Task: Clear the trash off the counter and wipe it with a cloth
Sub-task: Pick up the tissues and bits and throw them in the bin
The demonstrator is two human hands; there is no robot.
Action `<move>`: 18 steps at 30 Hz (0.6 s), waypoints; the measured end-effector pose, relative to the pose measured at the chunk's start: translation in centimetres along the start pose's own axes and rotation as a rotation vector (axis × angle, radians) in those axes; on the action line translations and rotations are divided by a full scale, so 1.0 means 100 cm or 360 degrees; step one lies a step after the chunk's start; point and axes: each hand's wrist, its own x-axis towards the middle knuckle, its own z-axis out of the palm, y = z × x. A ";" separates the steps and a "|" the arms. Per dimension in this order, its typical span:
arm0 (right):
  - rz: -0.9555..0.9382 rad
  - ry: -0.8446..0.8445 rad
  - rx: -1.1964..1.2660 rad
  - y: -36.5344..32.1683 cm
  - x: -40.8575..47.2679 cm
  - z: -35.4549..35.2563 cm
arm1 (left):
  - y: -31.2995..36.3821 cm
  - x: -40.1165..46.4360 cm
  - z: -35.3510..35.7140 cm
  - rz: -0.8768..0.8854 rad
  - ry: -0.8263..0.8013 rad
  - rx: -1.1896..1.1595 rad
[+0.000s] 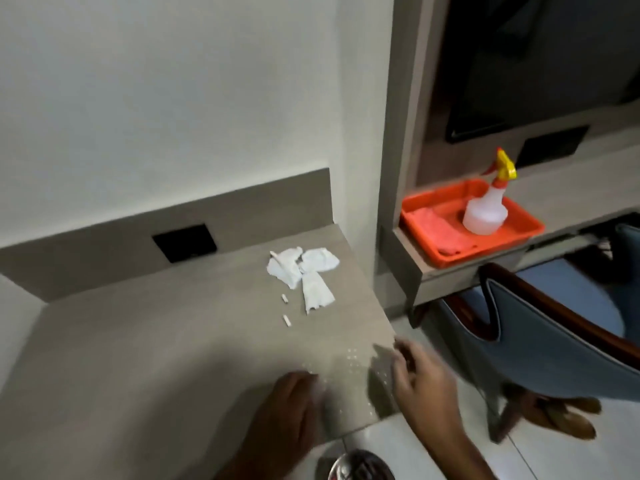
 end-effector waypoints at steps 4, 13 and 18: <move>-0.0370 -0.0351 -0.0362 -0.053 0.080 0.051 | -0.065 0.064 -0.011 -0.0121 -0.0154 0.0108; -0.0587 -0.1007 -0.1339 -0.070 0.142 0.146 | -0.139 0.231 -0.013 0.0085 -0.0877 0.0581; -0.0325 -0.0900 -0.1223 -0.052 0.133 0.140 | -0.155 0.278 0.022 0.0608 -0.1169 0.0887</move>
